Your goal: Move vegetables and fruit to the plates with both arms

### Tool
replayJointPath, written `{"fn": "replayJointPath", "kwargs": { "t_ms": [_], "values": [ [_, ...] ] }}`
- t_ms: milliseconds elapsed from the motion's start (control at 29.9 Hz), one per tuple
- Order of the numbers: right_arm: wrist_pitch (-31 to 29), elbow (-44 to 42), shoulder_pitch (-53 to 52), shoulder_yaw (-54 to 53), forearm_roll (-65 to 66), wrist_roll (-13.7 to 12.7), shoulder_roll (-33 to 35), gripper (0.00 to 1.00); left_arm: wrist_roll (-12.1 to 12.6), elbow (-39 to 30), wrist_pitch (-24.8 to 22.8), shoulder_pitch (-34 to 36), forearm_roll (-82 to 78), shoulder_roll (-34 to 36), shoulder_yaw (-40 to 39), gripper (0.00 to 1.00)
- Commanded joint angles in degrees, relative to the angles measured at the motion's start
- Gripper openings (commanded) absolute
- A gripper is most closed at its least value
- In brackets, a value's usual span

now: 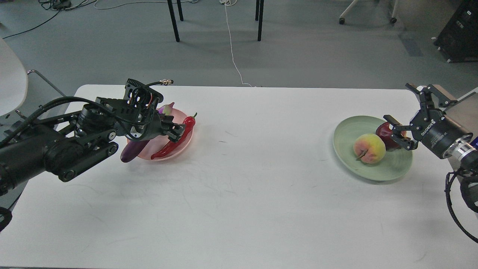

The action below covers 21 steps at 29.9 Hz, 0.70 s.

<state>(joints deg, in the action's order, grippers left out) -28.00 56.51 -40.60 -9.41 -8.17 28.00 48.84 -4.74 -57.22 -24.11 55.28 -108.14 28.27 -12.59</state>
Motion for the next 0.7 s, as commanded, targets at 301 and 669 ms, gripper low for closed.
{"fn": "replayJointPath", "kwargs": {
  "t_ms": [301,669],
  "values": [
    [0.0,0.0,-1.1,-2.2,0.0,0.0,-0.5,0.98,-3.5,-6.7,10.6,-1.0,29.3,-0.3,-9.8,0.98],
    [1.9,-0.4,-3.6,-8.4,0.0,0.0,-7.1,0.98,-7.7,-8.3,20.4,-17.4,61.3,-7.8,-27.3,0.98]
  ]
}}
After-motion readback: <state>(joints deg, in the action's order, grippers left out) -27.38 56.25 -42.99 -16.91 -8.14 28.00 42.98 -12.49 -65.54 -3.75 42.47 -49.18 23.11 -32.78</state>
